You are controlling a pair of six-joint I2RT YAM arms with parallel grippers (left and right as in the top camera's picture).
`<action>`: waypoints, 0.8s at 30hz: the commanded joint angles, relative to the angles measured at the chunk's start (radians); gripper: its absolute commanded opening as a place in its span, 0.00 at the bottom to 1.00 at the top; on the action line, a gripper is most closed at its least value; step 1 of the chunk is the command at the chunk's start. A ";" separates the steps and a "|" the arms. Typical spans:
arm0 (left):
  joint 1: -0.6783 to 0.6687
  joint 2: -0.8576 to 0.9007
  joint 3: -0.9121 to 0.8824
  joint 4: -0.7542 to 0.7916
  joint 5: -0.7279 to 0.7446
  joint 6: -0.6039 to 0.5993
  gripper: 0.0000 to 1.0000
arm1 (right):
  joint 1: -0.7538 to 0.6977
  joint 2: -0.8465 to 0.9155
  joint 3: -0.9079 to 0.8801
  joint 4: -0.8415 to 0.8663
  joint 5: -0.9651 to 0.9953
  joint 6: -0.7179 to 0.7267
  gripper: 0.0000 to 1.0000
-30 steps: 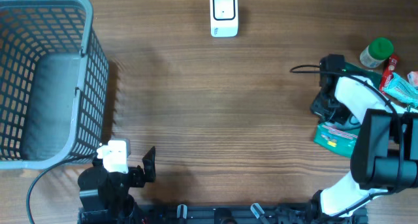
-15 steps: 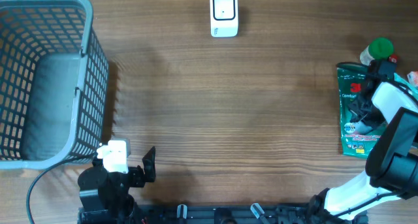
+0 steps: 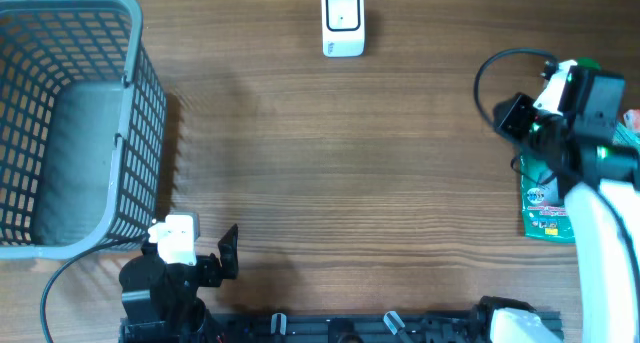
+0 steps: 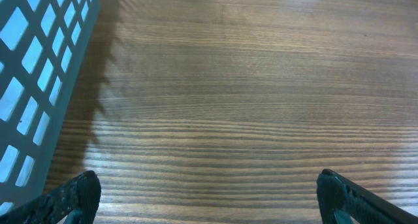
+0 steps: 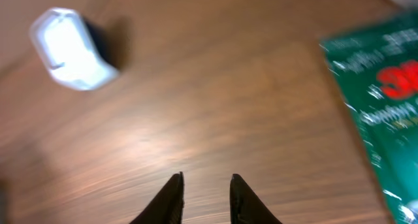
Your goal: Scan the item barcode
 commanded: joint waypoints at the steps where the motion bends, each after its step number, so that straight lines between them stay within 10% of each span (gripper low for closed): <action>1: -0.004 -0.004 -0.004 0.002 0.001 -0.009 1.00 | 0.073 -0.172 0.018 0.003 -0.063 0.021 0.36; 3: -0.004 -0.004 -0.004 0.002 0.001 -0.009 1.00 | 0.093 -0.293 0.018 0.002 -0.061 0.200 0.89; 4: -0.004 -0.004 -0.004 0.002 0.001 -0.009 1.00 | 0.093 -0.334 0.018 -0.004 -0.061 0.256 1.00; 11: -0.004 -0.004 -0.004 0.002 0.001 -0.009 1.00 | 0.093 -0.420 0.018 -0.084 0.000 0.419 1.00; 24: -0.004 -0.004 -0.004 0.002 0.001 -0.009 1.00 | 0.175 -0.451 0.014 0.237 -0.019 -0.129 1.00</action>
